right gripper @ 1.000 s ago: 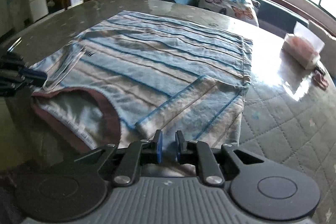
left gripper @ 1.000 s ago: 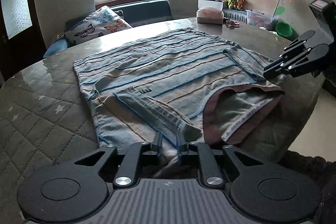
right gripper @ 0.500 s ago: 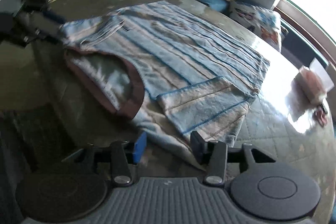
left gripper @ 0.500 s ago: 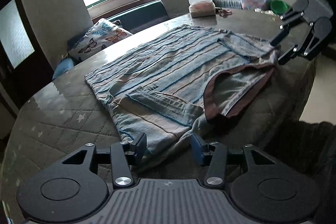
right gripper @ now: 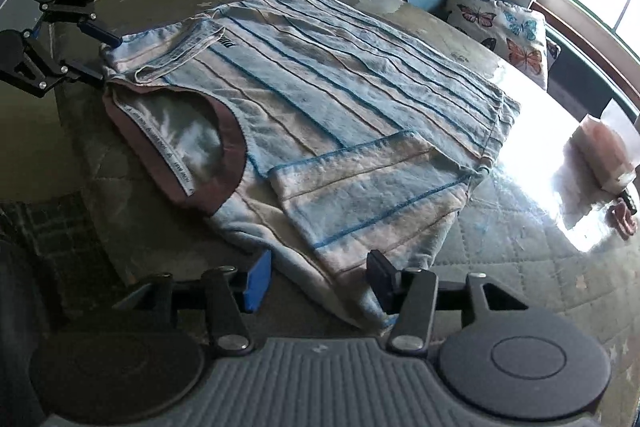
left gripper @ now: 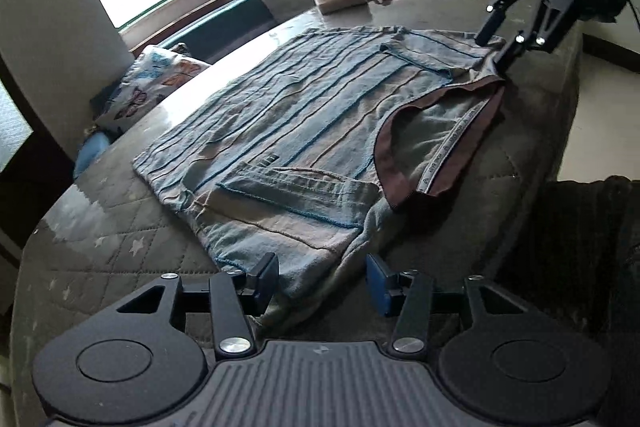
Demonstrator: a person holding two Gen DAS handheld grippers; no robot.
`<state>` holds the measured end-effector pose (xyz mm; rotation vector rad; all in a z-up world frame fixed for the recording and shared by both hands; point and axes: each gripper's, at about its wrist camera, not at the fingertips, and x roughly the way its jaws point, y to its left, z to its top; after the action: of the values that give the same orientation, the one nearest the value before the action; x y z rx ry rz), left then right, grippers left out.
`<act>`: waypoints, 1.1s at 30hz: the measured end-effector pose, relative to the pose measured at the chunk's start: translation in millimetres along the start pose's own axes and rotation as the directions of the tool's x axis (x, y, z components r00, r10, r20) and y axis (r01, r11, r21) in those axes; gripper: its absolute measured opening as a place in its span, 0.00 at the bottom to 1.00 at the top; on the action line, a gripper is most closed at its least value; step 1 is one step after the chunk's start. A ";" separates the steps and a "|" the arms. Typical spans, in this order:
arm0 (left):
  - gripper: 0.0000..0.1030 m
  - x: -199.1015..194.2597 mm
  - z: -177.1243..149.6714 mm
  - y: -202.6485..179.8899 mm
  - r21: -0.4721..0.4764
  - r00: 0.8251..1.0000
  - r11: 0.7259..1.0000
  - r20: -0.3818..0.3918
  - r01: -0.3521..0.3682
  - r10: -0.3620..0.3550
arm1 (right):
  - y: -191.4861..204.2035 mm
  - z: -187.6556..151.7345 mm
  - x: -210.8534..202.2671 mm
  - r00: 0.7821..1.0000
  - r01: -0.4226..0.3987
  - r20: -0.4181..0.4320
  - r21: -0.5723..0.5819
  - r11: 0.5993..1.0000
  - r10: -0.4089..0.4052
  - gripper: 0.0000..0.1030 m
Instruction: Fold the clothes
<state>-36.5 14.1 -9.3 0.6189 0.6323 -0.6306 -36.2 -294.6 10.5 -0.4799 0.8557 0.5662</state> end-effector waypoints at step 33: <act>0.04 -103.2 20.2 -12.3 -0.145 0.982 0.983 0.139 -0.110 0.130 | 34.1 -4.9 -105.1 0.984 0.058 0.168 0.033 0.998 -0.063 0.04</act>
<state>-104.1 27.0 71.1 0.4734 0.4913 -0.5100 -116.0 -300.1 86.8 -0.4243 0.6837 0.5304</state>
